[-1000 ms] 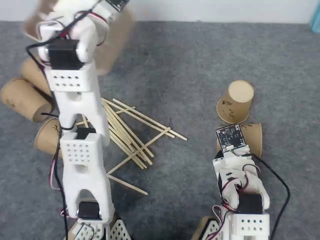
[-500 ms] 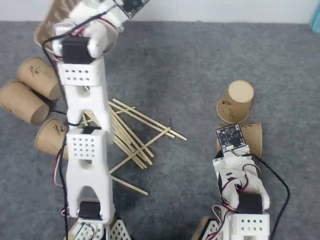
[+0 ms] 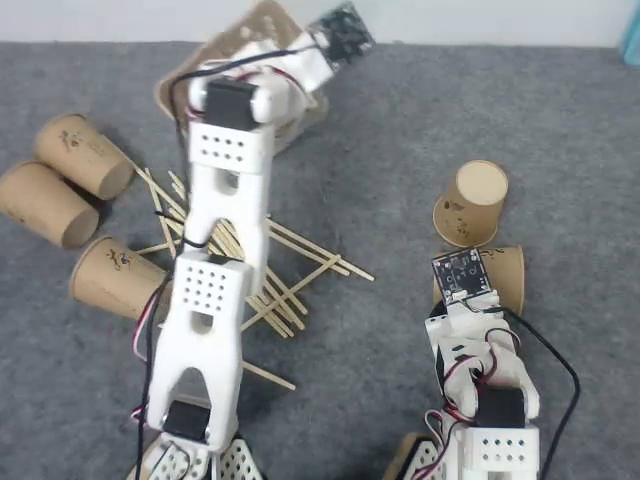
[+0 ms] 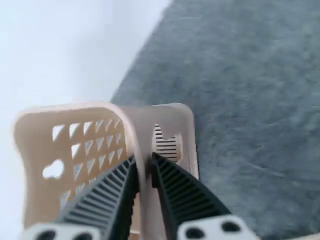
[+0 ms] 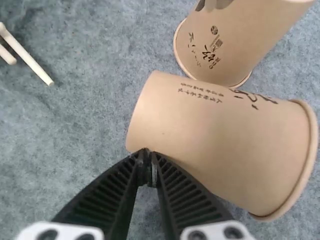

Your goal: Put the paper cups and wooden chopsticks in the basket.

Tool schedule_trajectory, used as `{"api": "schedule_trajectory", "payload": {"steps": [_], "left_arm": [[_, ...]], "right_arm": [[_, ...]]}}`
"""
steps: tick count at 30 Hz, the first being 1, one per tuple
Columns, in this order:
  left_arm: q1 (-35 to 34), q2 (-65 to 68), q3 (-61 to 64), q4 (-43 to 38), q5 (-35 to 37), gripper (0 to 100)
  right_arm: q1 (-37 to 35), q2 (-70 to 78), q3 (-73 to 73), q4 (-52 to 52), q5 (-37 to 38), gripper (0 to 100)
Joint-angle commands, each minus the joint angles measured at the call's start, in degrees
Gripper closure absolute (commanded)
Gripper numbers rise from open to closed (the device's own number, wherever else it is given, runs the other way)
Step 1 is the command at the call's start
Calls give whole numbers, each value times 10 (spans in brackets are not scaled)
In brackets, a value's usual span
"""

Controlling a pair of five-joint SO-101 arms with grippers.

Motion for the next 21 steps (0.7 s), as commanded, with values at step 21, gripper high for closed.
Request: {"api": "schedule_trajectory", "payload": {"steps": [21], "left_arm": [[32, -83, -4, 21, 136, 866]], "right_arm": [[0, -9, 11, 0, 6, 989]]}}
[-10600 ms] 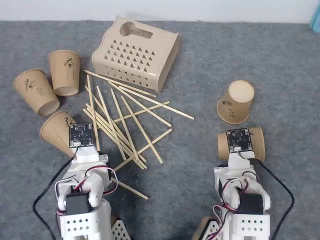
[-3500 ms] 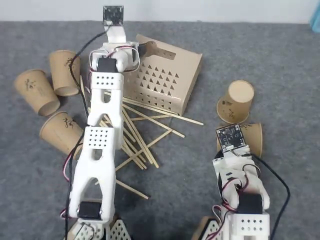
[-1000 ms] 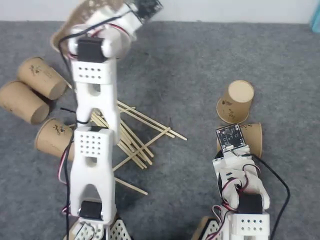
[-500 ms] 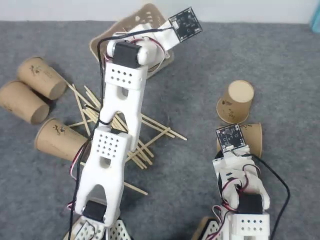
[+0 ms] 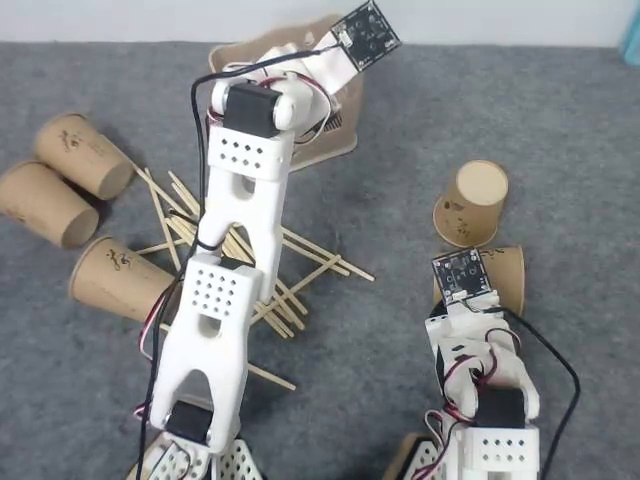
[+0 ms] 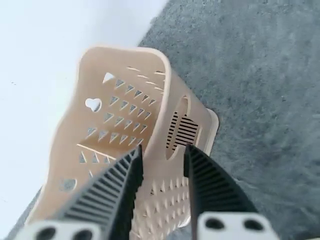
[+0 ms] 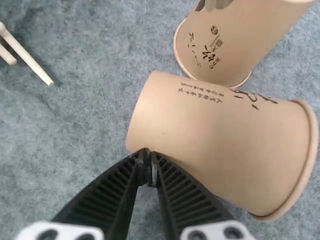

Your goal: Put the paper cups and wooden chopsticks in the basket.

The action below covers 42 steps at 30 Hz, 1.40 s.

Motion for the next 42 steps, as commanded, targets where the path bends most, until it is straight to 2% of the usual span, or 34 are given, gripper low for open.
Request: {"api": "schedule_trajectory", "payload": {"steps": [1, 7, 11, 17, 23, 29, 35, 42], "left_arm": [[-5, -93, -3, 20, 77, 866], [-62, -162, -3, 20, 261, 866], [-131, -178, 12, 20, 327, 866], [-211, -179, 149, 19, 441, 866], [-214, -173, 232, 14, 479, 866], [-214, -181, 223, -14, 496, 866], [-209, -218, 147, 18, 505, 865], [-193, -204, 203, -13, 520, 865]], "right_arm": [[0, -9, 11, 0, 6, 989], [0, -9, 11, 1, 6, 989], [0, -9, 11, 1, 6, 989], [0, -9, 11, 1, 6, 989], [0, -9, 11, 4, 6, 989], [0, -9, 11, 6, 6, 989], [0, -9, 11, 6, 6, 989], [0, -9, 11, 6, 6, 989]]}}
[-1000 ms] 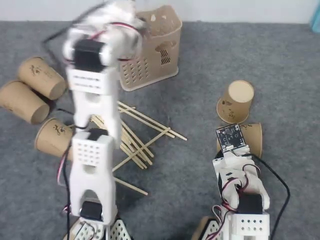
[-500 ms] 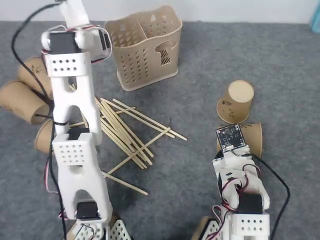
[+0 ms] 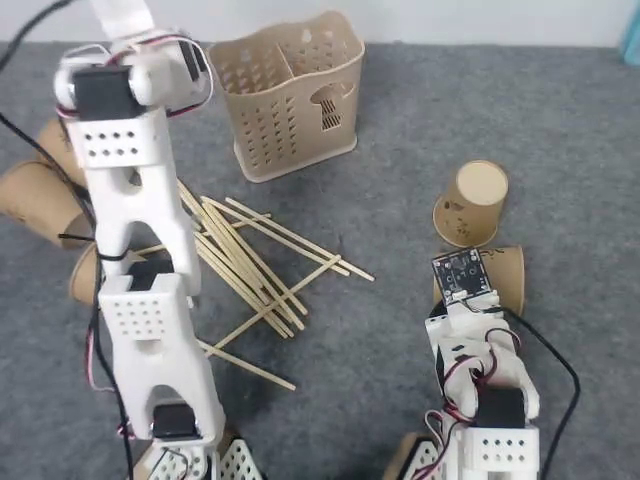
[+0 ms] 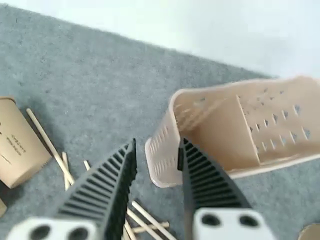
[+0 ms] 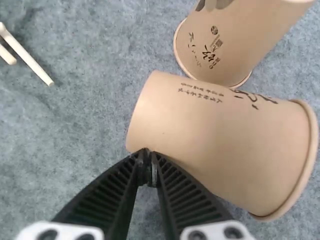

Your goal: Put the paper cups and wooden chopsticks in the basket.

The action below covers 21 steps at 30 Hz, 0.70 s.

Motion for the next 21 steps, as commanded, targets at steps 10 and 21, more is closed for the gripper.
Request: {"api": "schedule_trajectory", "payload": {"steps": [10, 21], "left_arm": [[24, 53, 27, -76, 46, 830], [51, 126, 22, -58, 4, 963]], "right_arm": [[0, -9, 11, 7, 6, 989], [0, -9, 11, 7, 6, 989]]}}
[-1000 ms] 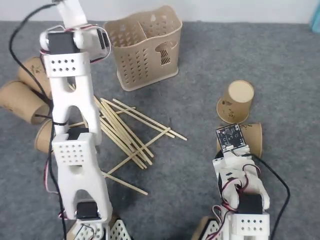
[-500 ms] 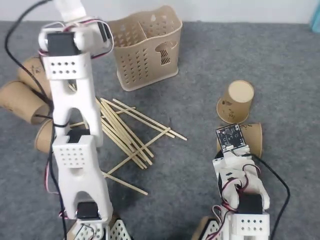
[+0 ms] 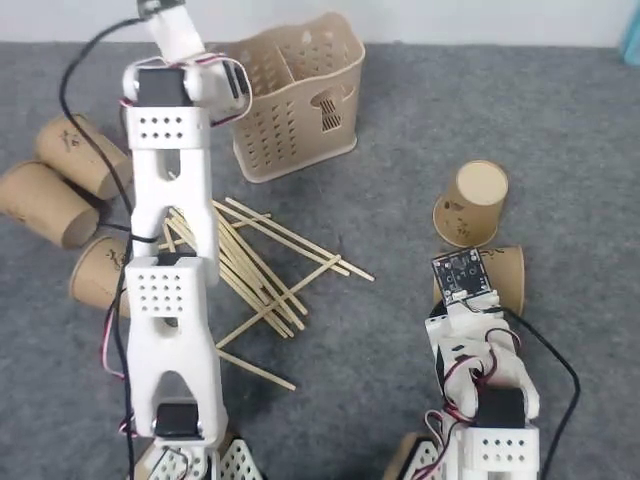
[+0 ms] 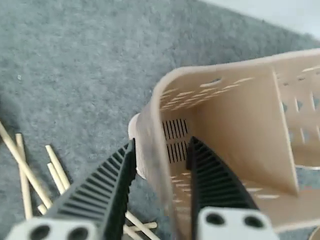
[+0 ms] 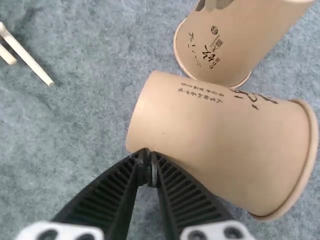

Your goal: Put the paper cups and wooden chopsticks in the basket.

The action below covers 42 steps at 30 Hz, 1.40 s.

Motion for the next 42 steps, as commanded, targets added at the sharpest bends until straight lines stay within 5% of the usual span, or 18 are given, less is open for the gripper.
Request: {"api": "schedule_trajectory", "payload": {"steps": [1, 6, 12, 19, 29, 42], "left_arm": [[25, -7, -9, 8, -64, 999], [51, -5, -61, 74, -163, 988], [42, -8, -96, 83, -193, 989], [37, -31, -8, 83, -196, 989], [57, -242, 222, 81, -183, 989], [18, -257, 178, 81, -185, 989]], "right_arm": [[0, -9, 11, 7, 6, 989], [0, -9, 11, 7, 6, 989], [0, -9, 11, 7, 6, 989], [-1, -9, 11, 3, 6, 989], [-1, -9, 11, 3, 6, 989], [-4, -6, 11, 7, 6, 989]]}}
